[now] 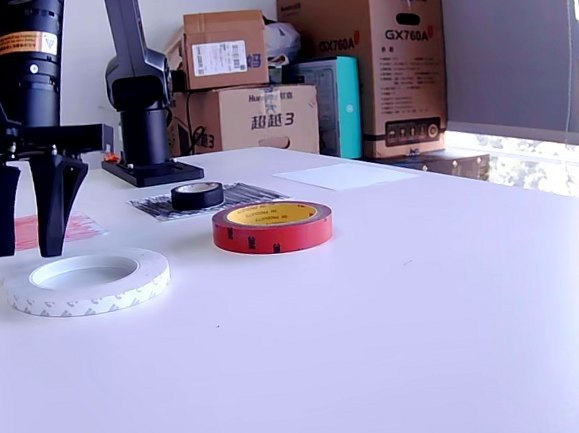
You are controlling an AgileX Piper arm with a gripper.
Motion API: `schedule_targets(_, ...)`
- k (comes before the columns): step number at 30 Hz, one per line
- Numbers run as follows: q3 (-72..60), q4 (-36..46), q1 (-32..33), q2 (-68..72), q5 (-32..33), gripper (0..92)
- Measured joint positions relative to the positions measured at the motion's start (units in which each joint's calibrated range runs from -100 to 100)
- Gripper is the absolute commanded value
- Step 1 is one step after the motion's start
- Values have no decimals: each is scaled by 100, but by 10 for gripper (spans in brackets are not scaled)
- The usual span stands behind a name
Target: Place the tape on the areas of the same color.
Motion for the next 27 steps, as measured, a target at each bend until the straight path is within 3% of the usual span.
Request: schedule_targets(27,44,-14,-170,148,0,544)
